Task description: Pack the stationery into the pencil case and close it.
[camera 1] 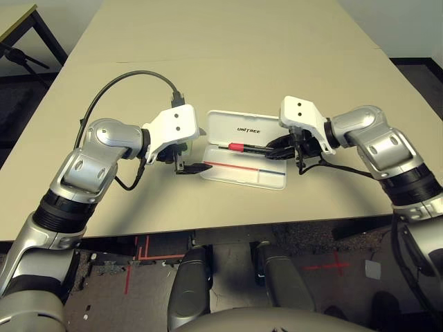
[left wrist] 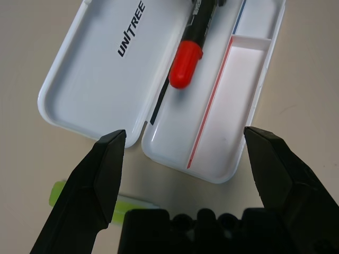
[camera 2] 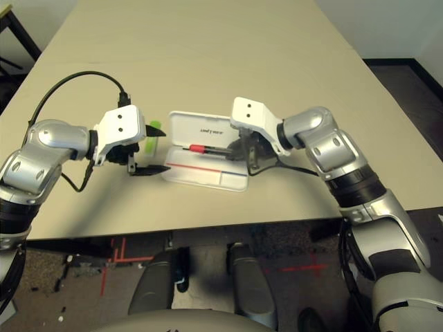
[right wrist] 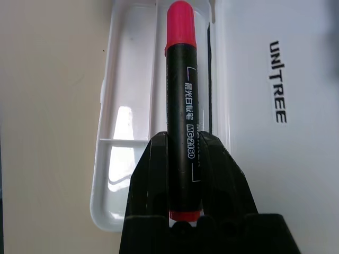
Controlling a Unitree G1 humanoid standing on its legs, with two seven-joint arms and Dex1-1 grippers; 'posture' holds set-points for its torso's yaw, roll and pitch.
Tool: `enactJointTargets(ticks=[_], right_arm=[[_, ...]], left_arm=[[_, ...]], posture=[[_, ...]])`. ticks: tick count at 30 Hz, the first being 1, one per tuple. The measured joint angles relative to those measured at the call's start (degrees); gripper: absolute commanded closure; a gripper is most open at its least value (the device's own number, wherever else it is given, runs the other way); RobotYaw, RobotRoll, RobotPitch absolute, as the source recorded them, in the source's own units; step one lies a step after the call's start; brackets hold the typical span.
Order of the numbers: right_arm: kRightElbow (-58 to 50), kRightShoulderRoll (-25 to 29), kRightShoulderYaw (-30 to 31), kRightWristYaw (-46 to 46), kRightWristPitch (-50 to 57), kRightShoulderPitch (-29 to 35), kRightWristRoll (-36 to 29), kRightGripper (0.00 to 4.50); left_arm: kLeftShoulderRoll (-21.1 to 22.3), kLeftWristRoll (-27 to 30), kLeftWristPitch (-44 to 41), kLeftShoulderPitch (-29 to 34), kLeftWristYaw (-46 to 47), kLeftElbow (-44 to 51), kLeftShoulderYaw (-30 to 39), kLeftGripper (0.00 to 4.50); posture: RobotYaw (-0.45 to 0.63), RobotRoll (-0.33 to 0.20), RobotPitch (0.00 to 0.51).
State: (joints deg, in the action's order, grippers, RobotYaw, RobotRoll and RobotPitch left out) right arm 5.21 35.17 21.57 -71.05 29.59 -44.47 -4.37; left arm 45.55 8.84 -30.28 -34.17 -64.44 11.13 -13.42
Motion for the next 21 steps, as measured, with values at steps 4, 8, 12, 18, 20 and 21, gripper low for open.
enactJointTargets(ticks=[4, 8, 12, 18, 20, 21], right_arm=[[1.69, -1.03, 0.31, 0.20, -0.74, 0.00, 0.25, 3.55], [2.04, -1.76, 0.31, 0.19, -1.34, -0.02, 0.60, 2.13], [2.73, -2.24, 0.32, 0.13, -1.72, -0.02, 0.60, 0.67], [2.93, -2.31, 0.16, -1.34, -2.11, 0.01, -0.35, 0.04], [2.92, -2.04, -0.39, -3.01, -3.51, 0.19, -1.87, 0.04], [2.90, -1.79, -0.86, -3.89, -4.19, 0.33, -2.72, 0.04]], left_arm=[[0.05, 0.02, -0.64, 0.98, 0.54, 0.76, 0.15, 0.00], [0.14, 0.11, -1.20, 1.69, 1.00, 1.62, 0.93, 0.00], [0.28, 0.15, -1.74, 2.52, 1.77, 1.70, 1.48, 0.00], [-0.03, 0.32, -3.60, 3.09, 3.64, 1.69, 2.03, 0.00], [-0.65, 0.44, -4.81, 3.03, 4.90, 1.56, 2.34, 0.00], [-1.13, 0.44, -5.46, 3.02, 5.63, 1.43, 2.58, 0.00]], posture=[[0.03, 0.000, 0.154], [0.03, 0.000, 0.155], [0.03, 0.000, 0.156], [0.03, 0.000, 0.156], [0.03, 0.000, 0.158], [0.03, 0.000, 0.158]])
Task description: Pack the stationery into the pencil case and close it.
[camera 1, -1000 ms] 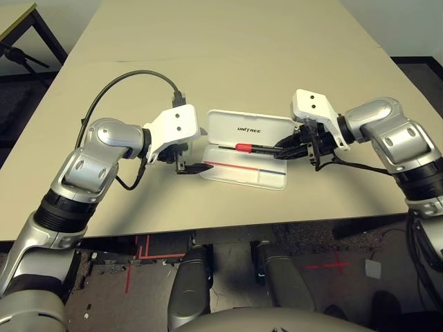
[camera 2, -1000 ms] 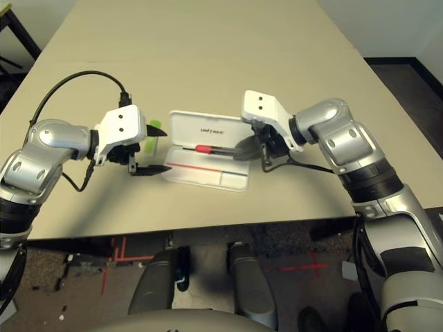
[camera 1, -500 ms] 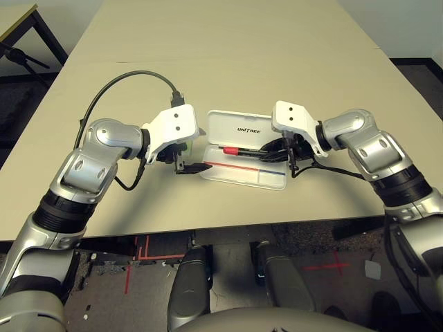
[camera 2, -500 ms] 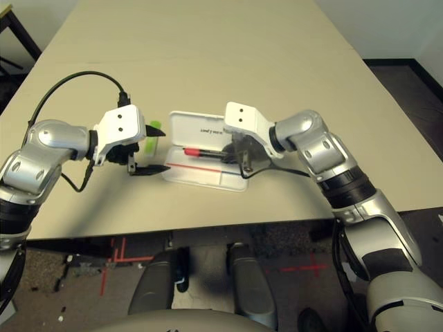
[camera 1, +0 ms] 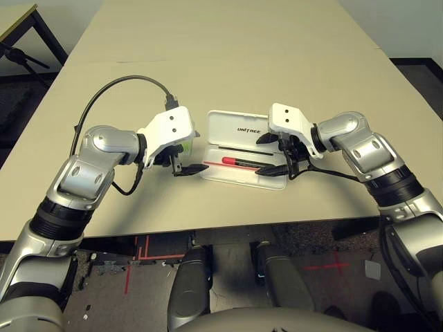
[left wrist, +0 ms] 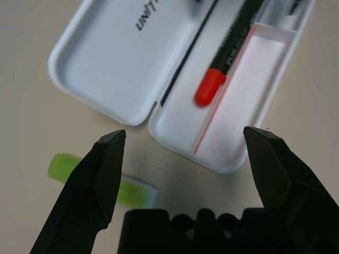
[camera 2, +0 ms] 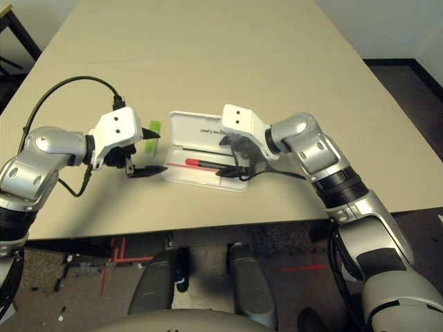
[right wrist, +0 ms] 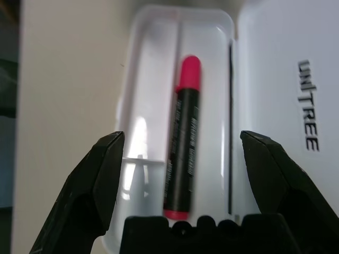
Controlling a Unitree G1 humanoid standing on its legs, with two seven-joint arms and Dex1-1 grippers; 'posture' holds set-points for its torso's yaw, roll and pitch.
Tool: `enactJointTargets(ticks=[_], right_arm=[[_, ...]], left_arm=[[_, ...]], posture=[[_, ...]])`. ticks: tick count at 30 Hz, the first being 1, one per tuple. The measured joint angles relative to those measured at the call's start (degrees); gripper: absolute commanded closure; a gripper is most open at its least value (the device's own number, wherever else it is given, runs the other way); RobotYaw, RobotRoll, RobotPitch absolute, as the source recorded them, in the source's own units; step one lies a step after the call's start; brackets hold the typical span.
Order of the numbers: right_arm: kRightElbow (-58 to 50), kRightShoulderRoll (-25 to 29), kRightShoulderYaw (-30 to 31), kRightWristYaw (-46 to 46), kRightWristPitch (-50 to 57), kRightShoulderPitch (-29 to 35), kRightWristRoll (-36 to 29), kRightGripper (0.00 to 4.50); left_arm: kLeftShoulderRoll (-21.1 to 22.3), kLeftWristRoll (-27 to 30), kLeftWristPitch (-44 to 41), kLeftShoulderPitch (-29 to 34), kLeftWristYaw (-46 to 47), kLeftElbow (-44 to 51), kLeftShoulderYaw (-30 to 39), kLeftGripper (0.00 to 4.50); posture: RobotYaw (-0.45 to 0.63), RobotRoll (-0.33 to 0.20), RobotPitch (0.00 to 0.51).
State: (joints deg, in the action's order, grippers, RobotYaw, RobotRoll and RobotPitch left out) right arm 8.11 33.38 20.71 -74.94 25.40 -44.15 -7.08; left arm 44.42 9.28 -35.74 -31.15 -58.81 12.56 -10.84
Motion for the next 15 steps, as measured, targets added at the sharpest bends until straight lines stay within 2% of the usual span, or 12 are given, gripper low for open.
enactJointTargets(ticks=[5, 11, 15], right_arm=[[0.00, 1.24, -7.33, -7.44, -1.75, 2.82, -9.68, 0.04], [1.13, 6.79, -15.25, -14.23, -6.17, 5.58, -16.86, 0.04], [3.39, 10.79, -17.67, -16.82, -10.98, 7.91, -22.18, 0.04]], left_arm=[[-4.06, 0.03, -5.12, -2.16, 6.02, -3.09, 2.31, 0.00], [-8.28, 0.02, -11.25, -5.25, 13.79, -7.94, 5.61, 0.00], [-11.26, -0.01, -14.24, -6.05, 18.48, -10.04, 6.44, 0.00]], posture=[[0.02, 0.000, 0.163], [0.00, 0.000, 0.164], [-0.02, 0.000, 0.162]])
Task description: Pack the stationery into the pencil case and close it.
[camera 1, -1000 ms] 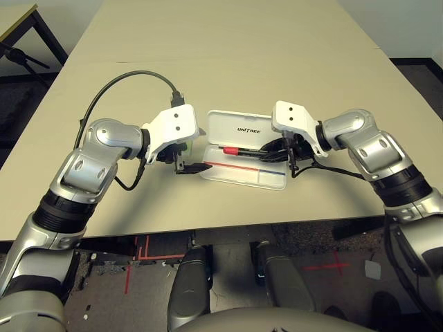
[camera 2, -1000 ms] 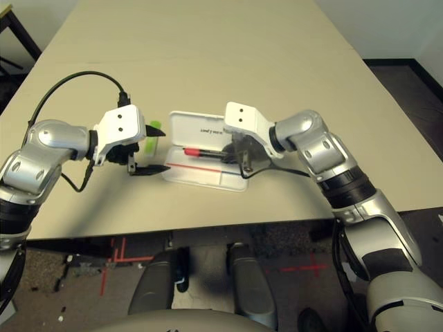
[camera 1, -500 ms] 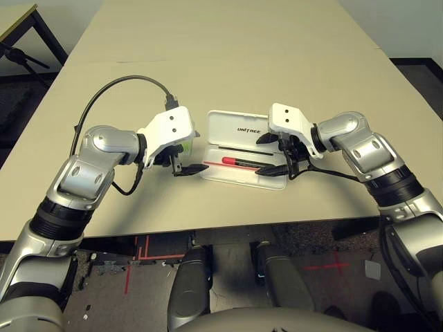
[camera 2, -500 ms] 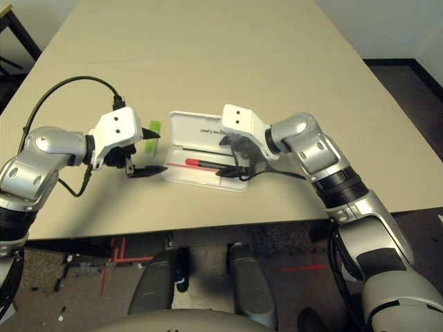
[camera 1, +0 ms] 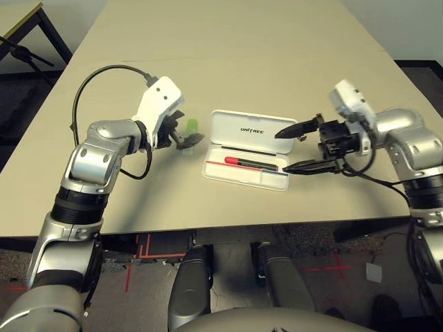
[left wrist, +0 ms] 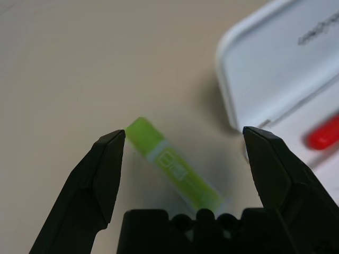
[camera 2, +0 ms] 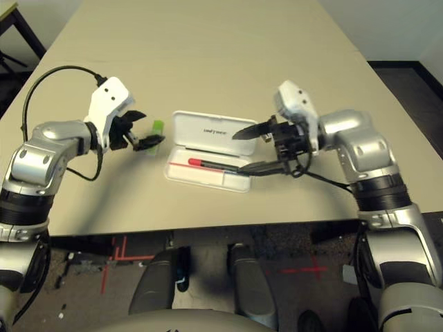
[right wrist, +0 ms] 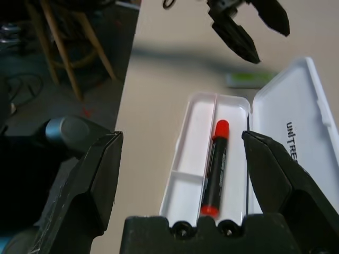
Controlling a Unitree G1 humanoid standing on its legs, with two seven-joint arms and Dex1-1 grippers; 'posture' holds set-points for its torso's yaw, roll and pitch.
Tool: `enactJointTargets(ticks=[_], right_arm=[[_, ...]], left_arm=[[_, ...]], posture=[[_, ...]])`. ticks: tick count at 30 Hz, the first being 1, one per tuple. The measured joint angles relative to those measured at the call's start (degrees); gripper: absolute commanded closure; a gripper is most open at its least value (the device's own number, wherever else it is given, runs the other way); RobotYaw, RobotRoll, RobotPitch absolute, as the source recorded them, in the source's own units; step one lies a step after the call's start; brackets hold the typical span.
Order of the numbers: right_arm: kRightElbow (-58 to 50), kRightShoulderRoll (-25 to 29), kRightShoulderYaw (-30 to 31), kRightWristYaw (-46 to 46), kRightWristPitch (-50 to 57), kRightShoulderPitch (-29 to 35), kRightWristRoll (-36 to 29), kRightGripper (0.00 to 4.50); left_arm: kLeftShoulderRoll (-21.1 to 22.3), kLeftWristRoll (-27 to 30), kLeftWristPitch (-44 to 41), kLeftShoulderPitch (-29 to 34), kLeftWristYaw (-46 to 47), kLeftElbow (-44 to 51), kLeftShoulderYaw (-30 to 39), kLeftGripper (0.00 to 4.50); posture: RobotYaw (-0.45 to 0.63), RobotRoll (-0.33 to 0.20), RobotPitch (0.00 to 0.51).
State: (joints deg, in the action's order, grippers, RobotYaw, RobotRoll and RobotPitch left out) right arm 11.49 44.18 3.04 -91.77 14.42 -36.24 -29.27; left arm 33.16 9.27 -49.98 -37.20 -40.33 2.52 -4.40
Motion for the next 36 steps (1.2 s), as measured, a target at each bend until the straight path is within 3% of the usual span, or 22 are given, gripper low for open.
enactJointTargets(ticks=[10, 29, 33, 36], right_arm=[[2.47, 6.43, -2.11, -0.41, -1.70, 0.39, -3.87, 0.04], [0.24, 6.82, -4.00, -0.42, -0.28, 1.46, -4.54, 0.04], [-0.19, 6.83, -4.75, -0.42, 0.04, 1.47, -4.54, 0.00], [-0.31, 6.82, -5.21, -0.41, 0.18, 1.46, -4.53, 0.00]], left_arm=[[-5.22, -0.22, -3.85, 0.02, 7.50, -4.69, 1.00, 0.00], [-7.81, -2.24, -3.65, -0.75, 12.47, -12.80, 1.07, 0.00], [-7.65, -2.39, -3.28, -1.60, 12.36, -14.24, 0.84, 0.88], [-7.20, -2.44, -2.77, -1.92, 11.44, -14.48, -0.29, 1.99]], posture=[[-0.05, 0.000, 0.178], [-0.09, 0.000, 0.199], [-0.08, 0.000, 0.195], [-0.08, 0.000, 0.195]])
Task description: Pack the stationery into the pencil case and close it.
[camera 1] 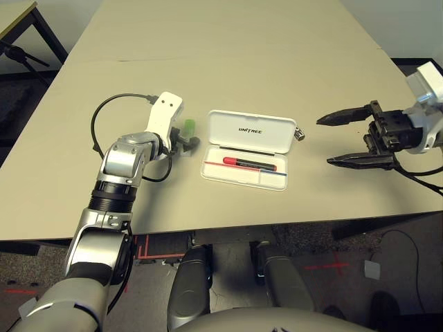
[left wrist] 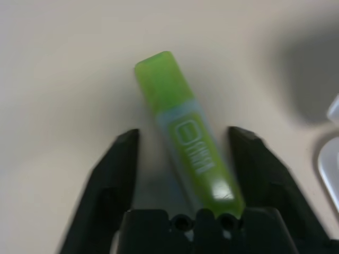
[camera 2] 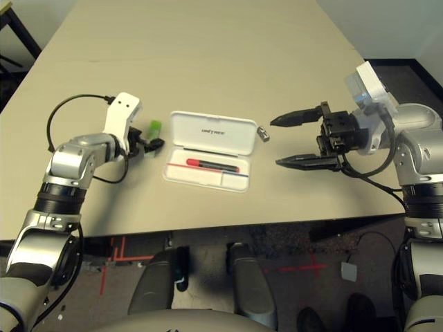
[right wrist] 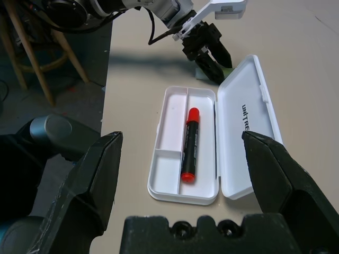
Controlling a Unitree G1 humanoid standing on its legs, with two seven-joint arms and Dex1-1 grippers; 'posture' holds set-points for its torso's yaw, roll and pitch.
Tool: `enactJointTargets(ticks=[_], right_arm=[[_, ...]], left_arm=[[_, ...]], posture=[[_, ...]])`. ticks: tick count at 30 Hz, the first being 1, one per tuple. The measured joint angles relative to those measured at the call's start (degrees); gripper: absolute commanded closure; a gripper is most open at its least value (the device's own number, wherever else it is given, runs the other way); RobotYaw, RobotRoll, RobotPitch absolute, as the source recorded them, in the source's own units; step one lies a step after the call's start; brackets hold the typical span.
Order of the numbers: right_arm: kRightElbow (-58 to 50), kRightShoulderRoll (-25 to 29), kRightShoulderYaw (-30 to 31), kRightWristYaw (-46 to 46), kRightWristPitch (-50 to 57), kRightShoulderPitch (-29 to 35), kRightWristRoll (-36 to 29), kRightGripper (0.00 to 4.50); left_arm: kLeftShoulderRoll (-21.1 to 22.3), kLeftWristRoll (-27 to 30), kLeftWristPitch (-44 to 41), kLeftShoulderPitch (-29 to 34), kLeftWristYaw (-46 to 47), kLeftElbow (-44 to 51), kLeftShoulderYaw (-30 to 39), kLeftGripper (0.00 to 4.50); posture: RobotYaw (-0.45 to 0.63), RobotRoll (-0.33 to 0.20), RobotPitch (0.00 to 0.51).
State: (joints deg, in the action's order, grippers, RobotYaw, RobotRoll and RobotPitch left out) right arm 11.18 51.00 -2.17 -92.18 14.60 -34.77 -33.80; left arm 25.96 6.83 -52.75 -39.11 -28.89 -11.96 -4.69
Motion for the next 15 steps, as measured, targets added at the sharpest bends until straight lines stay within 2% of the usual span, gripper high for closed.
enactJointTargets(ticks=[4, 15], right_arm=[[-0.16, -0.20, -0.32, 0.01, 0.20, 0.00, 0.02, 0.00], [-0.32, -2.14, -0.44, 0.67, 0.19, 0.00, 0.07, 0.00]], left_arm=[[0.96, -0.01, -0.13, -0.14, -1.39, 0.07, -1.36, 3.40], [2.48, -0.09, -0.93, -1.49, -3.42, -0.21, -2.86, 3.39]], posture=[[-0.07, 0.000, 0.195], [-0.07, 0.000, 0.193]])
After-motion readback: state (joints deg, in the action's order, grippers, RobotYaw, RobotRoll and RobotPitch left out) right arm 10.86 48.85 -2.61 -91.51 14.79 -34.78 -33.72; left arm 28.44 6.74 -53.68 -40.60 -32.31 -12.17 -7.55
